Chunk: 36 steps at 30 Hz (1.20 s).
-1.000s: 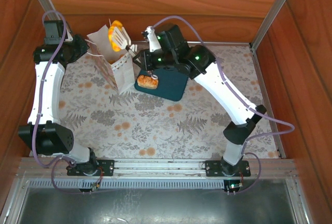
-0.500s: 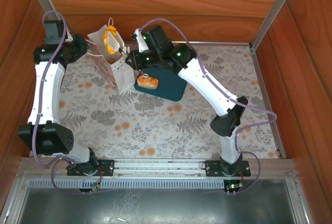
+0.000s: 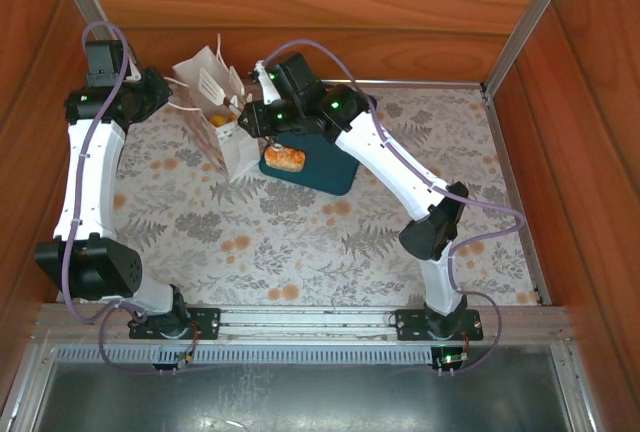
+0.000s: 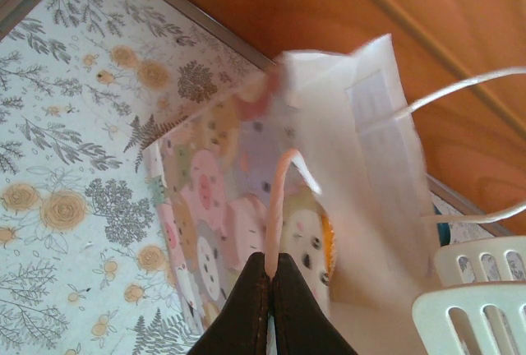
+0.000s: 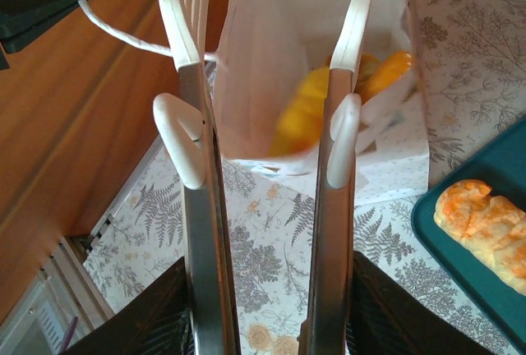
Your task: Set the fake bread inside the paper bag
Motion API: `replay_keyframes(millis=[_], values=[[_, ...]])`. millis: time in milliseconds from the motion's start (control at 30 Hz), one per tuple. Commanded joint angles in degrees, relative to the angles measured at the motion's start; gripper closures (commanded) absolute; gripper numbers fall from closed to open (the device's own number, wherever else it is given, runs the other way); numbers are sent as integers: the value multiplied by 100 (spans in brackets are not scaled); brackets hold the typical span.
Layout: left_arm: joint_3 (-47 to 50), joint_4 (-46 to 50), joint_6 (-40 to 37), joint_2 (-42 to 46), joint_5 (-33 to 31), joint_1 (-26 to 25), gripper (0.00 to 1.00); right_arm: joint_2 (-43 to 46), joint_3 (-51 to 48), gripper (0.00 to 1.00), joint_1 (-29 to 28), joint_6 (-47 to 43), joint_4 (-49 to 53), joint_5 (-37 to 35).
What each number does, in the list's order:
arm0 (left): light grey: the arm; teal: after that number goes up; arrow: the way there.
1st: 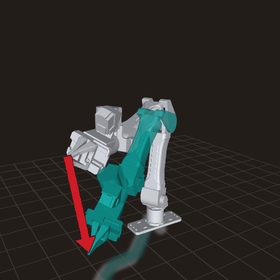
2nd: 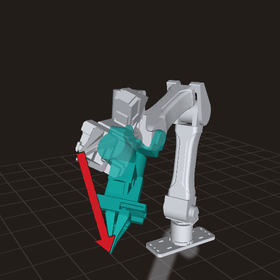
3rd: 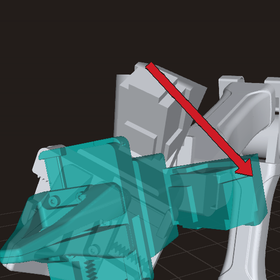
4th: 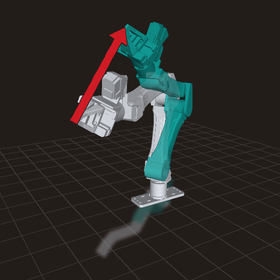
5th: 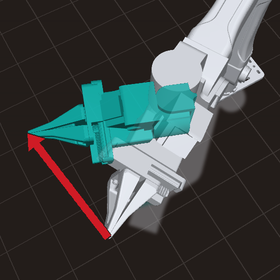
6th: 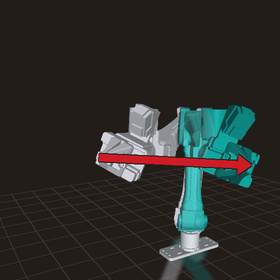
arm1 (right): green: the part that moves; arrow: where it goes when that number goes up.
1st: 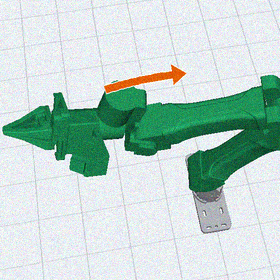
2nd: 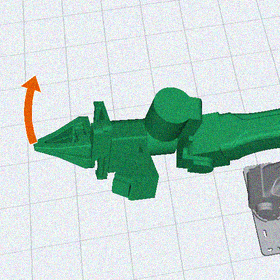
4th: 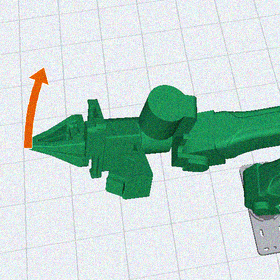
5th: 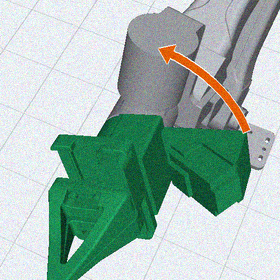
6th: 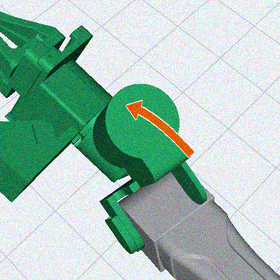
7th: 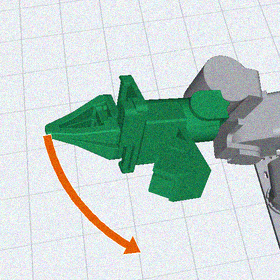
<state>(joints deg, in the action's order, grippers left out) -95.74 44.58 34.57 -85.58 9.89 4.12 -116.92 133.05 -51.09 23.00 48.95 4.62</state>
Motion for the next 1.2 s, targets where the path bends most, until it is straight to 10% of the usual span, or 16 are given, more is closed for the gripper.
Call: replay_keyframes(millis=[0,733,1167], values=[[38,-10,24,112,38,44,100,94,221,52,-33,-55,-156,-20],[23,-32,43,120,28,36,100,2361,-1939,54,85,-141,-516,-608],[12,-28,68,119,38,36,100,2973,-4085,53,540,-1987,-296,-428]])
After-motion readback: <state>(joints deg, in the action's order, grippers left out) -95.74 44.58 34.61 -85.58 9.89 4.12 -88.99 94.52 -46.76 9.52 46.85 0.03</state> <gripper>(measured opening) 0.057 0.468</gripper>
